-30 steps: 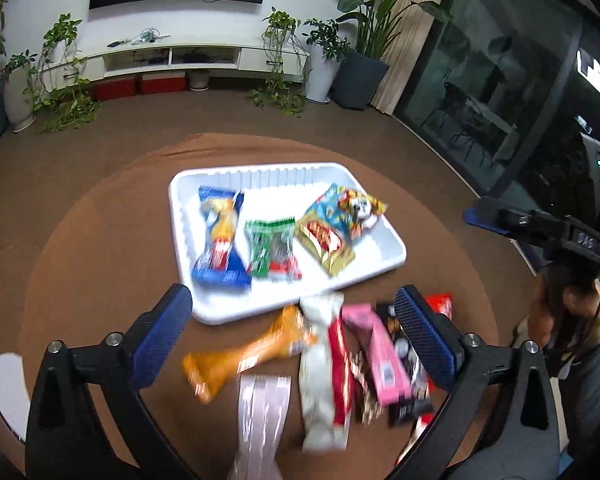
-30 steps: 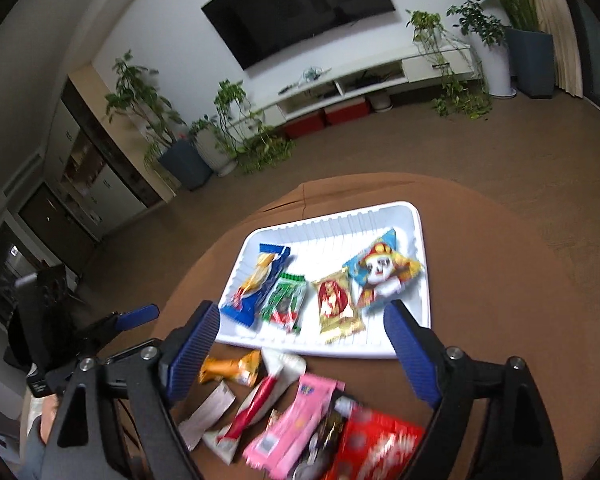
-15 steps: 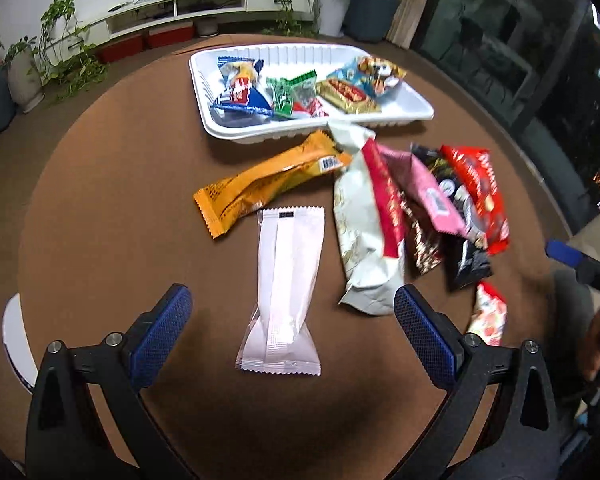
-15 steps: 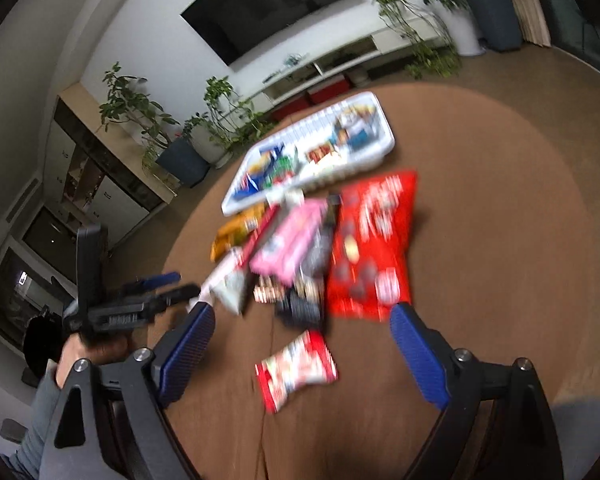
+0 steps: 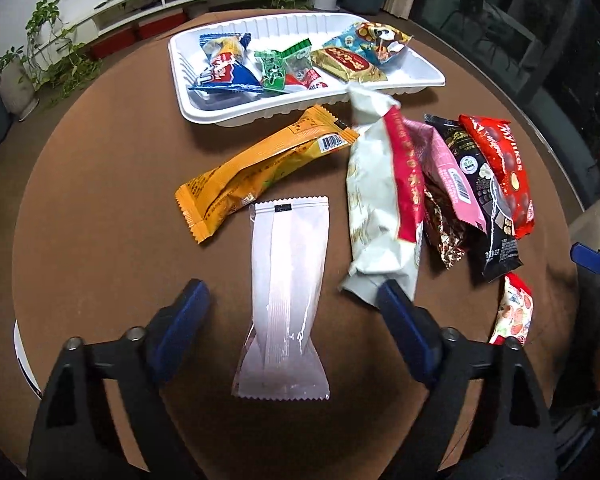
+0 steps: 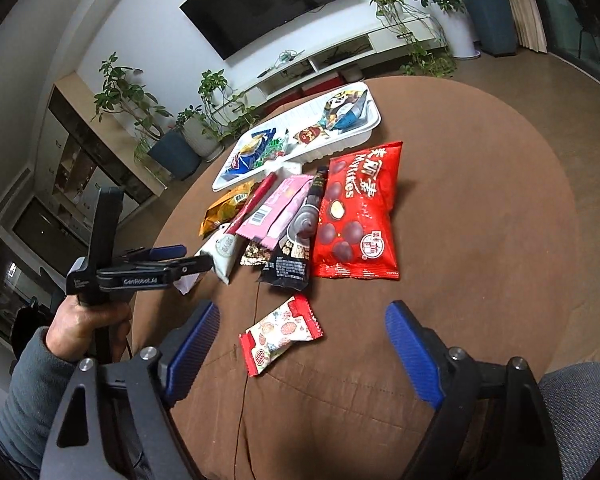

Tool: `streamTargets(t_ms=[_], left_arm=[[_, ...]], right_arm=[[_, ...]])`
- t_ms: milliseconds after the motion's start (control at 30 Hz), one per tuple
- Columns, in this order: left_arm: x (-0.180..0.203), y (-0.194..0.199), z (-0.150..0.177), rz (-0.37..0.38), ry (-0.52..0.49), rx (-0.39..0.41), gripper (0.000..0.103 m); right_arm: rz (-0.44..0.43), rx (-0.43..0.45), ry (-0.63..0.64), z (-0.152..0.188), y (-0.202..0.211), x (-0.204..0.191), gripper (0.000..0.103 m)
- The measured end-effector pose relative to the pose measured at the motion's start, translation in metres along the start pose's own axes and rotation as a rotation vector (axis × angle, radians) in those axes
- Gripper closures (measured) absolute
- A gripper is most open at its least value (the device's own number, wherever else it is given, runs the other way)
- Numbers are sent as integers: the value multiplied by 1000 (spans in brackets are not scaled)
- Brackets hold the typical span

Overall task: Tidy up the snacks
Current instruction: 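Withdraw both grippers from the tray back toward the snack pile, then grasp the white wrapper with the left gripper while the right grasps the red Mylikes bag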

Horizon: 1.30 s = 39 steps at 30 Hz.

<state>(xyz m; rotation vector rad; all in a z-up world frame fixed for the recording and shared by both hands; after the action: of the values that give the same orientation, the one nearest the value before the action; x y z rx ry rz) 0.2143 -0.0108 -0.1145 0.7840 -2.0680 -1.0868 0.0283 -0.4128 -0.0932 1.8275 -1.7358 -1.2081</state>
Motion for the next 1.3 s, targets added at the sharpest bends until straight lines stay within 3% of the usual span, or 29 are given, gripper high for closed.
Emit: streamTargets(t_ms=[300, 467, 533, 633, 800, 1067, 1300], left_arm=[[-4, 10, -3, 65, 15, -16, 25], [-12, 5, 0, 28, 6, -54, 27], [-12, -1, 1, 26, 2, -70, 39], [-9, -7, -3, 6, -17, -72, 45], [-2, -9, -4, -41, -66, -90, 70], [15, -7, 8, -25, -85, -69, 78], [16, 9, 37, 25, -16, 15, 82]], right_arm=[[1, 3, 5, 2, 3, 3, 16], [-4, -2, 13, 3, 1, 0, 16], [-3, -2, 17, 2, 1, -2, 17], [0, 1, 16, 0, 2, -2, 17], [9, 5, 16, -2, 3, 0, 20], [12, -4, 24, -3, 1, 0, 25], [57, 14, 15, -16, 1, 10, 26]])
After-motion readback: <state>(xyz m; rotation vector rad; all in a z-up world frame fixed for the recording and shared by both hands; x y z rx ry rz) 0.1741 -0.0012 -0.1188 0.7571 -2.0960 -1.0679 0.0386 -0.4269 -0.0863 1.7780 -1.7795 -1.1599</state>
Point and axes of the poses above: each gripper's, at about its wrist camera, not at the fingertips, and y roughly against the way its jaws point, x to its right, z to its underside, the point moved 4 cm from there along -y, roughly the way its jaws point, and after that the axes turned 13 degrees about z, right-handed, at the moved point
